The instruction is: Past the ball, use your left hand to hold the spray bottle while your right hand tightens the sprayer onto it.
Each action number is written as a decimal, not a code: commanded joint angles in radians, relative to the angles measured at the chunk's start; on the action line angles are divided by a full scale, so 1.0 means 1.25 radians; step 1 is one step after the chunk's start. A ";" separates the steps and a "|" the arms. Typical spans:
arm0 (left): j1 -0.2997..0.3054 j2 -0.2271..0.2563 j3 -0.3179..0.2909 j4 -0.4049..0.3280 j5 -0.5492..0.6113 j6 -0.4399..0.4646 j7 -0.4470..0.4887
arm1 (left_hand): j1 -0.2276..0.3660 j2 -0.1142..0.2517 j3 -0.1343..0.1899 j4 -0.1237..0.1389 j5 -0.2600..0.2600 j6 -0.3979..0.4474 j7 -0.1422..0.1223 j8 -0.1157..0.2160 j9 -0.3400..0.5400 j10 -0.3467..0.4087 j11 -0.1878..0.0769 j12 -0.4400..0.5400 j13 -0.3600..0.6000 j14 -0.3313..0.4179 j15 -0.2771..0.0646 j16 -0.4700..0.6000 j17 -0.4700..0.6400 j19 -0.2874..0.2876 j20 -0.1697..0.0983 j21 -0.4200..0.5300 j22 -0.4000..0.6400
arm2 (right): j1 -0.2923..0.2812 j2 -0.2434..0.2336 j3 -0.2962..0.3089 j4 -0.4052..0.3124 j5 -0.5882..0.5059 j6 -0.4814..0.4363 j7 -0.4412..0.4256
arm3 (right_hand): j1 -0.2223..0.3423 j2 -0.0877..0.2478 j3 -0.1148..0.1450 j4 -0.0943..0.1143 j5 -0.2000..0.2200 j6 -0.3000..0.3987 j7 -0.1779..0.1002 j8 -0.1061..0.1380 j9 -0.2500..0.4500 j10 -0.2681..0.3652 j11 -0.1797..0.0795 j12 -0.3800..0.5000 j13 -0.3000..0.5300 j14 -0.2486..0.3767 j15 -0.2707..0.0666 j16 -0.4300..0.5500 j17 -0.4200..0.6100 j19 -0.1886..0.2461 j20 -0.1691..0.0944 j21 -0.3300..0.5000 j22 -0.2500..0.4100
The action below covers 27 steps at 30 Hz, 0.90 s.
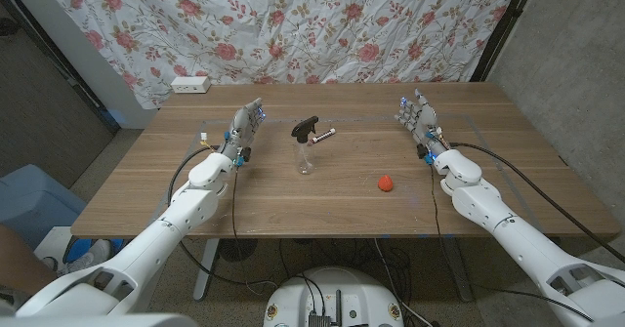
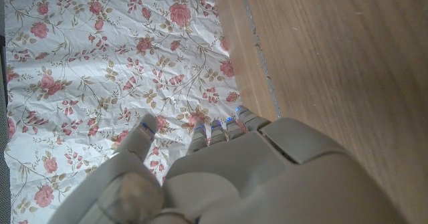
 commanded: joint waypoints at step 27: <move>0.048 0.087 -0.012 -0.068 -0.020 0.019 -0.087 | 0.063 -0.020 0.006 -0.117 0.000 0.028 -0.034 0.021 0.003 0.037 -0.032 0.008 0.002 0.012 -0.036 0.004 0.005 0.008 -0.047 0.005 0.001 | -0.034 -0.029 -0.015 -0.088 -0.070 -0.041 -0.094 | 0.006 0.009 0.010 -0.013 0.005 0.002 -0.005 0.003 0.003 0.010 -0.004 0.005 -0.002 0.005 0.002 -0.003 -0.014 0.008 -0.001 0.008 0.002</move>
